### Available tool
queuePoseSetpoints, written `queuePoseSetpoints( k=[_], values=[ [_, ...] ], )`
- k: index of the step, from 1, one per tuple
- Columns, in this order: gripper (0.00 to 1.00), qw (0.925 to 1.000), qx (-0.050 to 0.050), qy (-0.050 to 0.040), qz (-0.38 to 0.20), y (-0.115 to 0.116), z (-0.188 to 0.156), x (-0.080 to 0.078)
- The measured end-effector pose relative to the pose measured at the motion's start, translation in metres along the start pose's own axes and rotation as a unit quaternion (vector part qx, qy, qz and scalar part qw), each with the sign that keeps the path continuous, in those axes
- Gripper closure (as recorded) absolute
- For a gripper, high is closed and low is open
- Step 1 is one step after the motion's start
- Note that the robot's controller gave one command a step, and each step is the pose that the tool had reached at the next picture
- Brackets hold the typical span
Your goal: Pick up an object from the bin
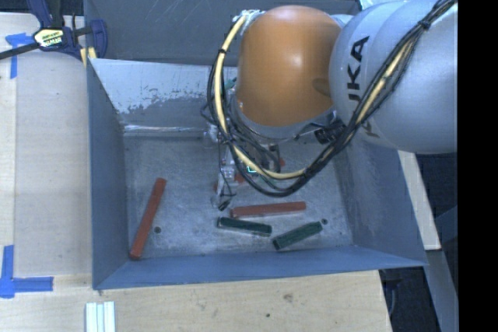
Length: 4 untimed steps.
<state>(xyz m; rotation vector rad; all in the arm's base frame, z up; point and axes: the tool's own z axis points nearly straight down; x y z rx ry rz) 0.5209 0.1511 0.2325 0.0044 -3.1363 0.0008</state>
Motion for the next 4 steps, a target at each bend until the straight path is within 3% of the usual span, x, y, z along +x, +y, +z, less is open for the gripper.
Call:
queuePoseSetpoints(
  k=[1, 2, 3, 4],
  values=[
    [0.00, 0.9996, 0.002, -0.0003, -0.029, -0.109, 0.097, -0.012],
    [0.00, 0.9979, 0.000, -0.0063, -0.064, -0.148, 0.165, -0.089],
    [1.00, 0.9979, -0.001, -0.0074, -0.064, -0.145, 0.160, -0.089],
    [1.00, 0.9956, 0.001, -0.0090, -0.094, -0.164, 0.012, -0.087]
  ],
)
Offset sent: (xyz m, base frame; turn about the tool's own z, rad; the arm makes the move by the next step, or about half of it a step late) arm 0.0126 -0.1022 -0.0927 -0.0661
